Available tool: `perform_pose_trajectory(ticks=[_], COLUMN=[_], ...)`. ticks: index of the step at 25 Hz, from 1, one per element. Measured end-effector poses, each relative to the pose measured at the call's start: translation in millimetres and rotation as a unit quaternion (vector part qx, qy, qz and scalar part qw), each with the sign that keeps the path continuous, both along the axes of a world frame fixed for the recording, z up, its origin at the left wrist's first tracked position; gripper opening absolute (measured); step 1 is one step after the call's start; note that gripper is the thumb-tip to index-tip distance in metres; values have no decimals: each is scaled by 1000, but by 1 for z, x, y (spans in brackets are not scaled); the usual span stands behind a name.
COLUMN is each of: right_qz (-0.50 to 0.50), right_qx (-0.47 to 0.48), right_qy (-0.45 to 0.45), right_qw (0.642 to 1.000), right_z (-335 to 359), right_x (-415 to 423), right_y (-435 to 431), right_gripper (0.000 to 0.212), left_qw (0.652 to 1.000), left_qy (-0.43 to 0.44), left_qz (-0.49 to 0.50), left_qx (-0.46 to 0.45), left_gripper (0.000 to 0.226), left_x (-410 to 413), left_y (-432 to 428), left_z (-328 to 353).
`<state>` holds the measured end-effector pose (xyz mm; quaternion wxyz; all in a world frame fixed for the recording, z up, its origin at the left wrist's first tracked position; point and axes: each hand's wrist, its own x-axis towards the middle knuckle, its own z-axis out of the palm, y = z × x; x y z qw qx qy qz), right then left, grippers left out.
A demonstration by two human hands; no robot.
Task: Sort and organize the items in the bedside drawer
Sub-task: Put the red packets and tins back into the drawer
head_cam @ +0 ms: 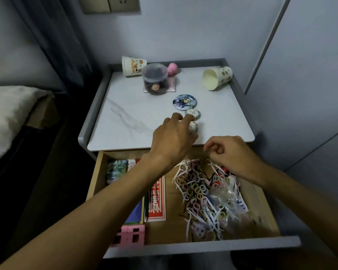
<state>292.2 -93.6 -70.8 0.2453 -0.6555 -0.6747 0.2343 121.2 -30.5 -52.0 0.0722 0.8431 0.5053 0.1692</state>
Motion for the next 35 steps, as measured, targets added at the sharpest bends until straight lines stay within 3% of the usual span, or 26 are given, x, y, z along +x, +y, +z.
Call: perform_pose_trajectory(ticks=[2, 4, 9, 13, 16, 19, 26, 30, 35], right_qz=[79, 97, 71, 164, 257, 356, 428, 431, 417], right_qx=[-63, -81, -95, -179, -247, -228, -167, -133, -149], right_qy=[-77, -129, -99, -121, -99, -146, -233, -228, -201], right_qw=[992, 983, 988, 962, 929, 894, 857, 863, 874], right_z=[-7, -12, -14, -22, -33, -50, -62, -61, -65], right_x=[7, 19, 37, 26, -3, -31, -48, -49, -45], right_y=[-2, -2, 0, -13, -26, -40, -47, -51, -53], right_gripper=[15, 13, 10, 9, 21, 37, 37, 31, 23], left_qw=[999, 998, 999, 997, 998, 996, 996, 988, 982], left_qy=[40, 56, 12, -47, -4, 78, 65, 125, 172], left_qz=[8, 8, 2, -22, -13, -30, -47, -44, -75], left_qx=[4, 1, 31, 52, 57, 15, 28, 84, 26], left_gripper=[47, 45, 33, 37, 38, 35, 26, 30, 34], left_x=[9, 15, 21, 24, 39, 47, 49, 49, 48], left_y=[8, 13, 19, 22, 48, 60, 67, 64, 68], left_z=[-8, -15, -20, -16, -9, -15, -16, -15, -5])
